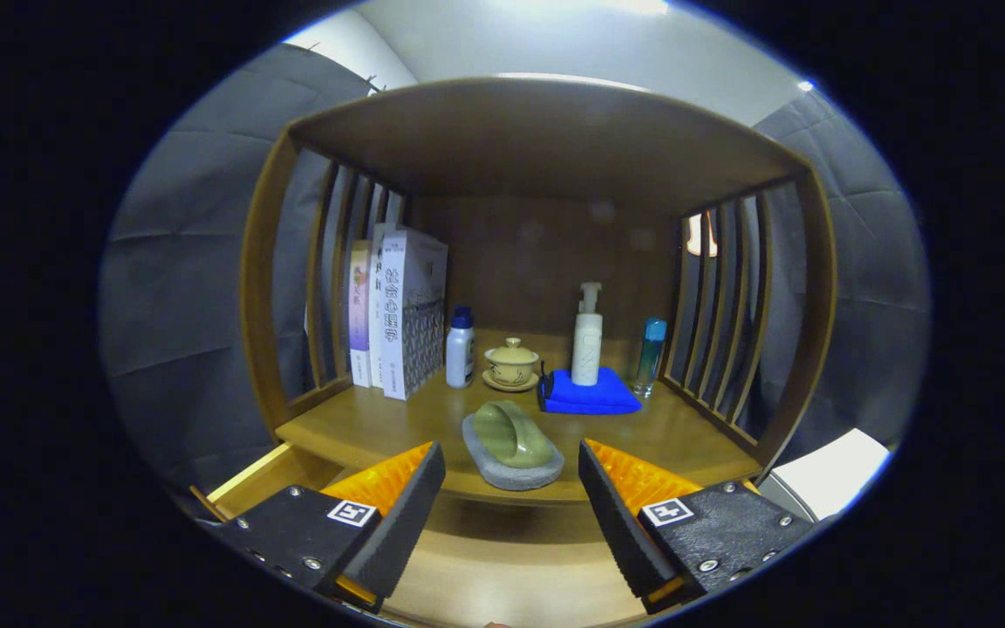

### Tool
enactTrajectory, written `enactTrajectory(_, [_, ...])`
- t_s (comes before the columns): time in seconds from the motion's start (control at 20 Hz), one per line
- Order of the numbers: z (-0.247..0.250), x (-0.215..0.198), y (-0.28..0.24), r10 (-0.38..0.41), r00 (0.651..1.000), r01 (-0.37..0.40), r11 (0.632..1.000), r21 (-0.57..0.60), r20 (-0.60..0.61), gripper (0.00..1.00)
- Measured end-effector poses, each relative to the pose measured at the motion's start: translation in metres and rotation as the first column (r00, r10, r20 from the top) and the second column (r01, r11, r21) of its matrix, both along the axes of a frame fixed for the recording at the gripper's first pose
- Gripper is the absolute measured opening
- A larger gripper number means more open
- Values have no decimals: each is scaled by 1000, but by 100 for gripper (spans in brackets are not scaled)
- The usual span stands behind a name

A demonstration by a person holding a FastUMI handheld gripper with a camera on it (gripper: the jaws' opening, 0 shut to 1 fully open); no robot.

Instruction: Pull open the drawer, take out the items inside it, and place them on the countertop above the cabinet.

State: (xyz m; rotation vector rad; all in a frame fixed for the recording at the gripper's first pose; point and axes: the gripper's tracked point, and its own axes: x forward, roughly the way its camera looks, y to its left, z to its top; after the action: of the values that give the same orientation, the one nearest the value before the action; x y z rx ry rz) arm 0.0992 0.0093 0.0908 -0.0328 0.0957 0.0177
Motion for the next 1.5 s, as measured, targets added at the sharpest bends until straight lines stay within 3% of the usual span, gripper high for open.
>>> enactTrajectory(0.4, [-5, -69, 4, 20, 997, -20, 1000, -6, 78, 95])
enactTrajectory(0.9, [-59, -128, 22, 47, 995, -48, 999, 7, 84, 95])
enactTrajectory(1.5, [-137, -152, 21, 20, 1000, -20, 999, 46, -4, 95])
